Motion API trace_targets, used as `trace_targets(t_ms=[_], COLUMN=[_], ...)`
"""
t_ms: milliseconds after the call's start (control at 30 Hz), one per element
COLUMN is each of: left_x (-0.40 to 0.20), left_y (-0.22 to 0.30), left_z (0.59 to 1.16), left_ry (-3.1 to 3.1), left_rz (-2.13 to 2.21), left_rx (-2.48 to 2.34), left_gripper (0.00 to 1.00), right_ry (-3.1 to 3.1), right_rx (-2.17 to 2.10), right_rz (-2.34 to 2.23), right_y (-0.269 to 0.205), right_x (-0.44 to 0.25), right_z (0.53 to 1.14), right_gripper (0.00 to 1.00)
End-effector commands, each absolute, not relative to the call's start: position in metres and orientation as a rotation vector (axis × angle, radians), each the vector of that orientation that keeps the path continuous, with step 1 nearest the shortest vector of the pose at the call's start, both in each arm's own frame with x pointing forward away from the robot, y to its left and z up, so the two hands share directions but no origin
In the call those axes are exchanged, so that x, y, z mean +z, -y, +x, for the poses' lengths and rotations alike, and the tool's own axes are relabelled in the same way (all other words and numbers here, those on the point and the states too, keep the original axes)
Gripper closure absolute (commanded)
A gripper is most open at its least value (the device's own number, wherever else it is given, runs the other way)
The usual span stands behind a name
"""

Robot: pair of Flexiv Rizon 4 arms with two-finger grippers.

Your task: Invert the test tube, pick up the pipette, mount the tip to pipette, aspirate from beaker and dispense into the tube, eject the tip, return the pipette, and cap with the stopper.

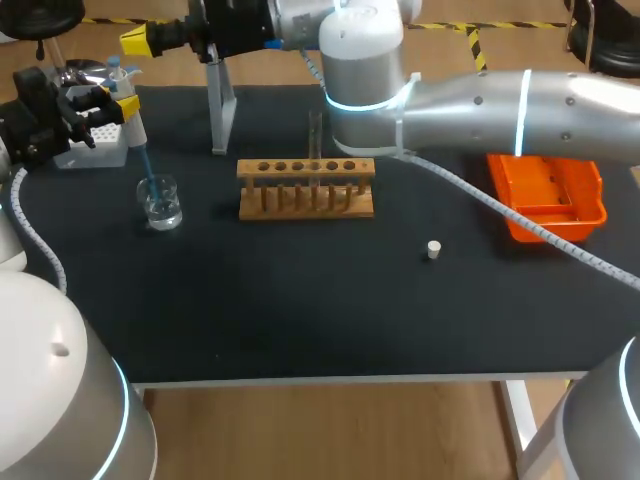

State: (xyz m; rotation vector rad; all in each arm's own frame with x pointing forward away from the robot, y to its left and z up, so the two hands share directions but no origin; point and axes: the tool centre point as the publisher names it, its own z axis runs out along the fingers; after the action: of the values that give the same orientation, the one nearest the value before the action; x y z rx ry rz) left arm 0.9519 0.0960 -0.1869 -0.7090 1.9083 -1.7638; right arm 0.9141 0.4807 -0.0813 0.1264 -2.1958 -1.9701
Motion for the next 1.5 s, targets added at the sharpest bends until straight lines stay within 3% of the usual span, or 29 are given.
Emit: trace_targets(t_ms=[33, 1500], left_x=[-0.187, -0.187], left_y=[-0.095, -0.095], left_z=[0.951, 0.951], left_ry=[-1.906, -1.906], left_rz=[-0.71, -0.71], left_rx=[-1.762, -1.762], left_gripper=[1.0, 1.0], right_ry=[2.179, 2.209], right_rx=[-1.98, -1.992], right_rz=[0.133, 0.139], right_y=[-0.494, -0.526], right_x=[-0.088, -0.107], right_z=[0.921, 0.947], right_gripper=[1.0, 1.0])
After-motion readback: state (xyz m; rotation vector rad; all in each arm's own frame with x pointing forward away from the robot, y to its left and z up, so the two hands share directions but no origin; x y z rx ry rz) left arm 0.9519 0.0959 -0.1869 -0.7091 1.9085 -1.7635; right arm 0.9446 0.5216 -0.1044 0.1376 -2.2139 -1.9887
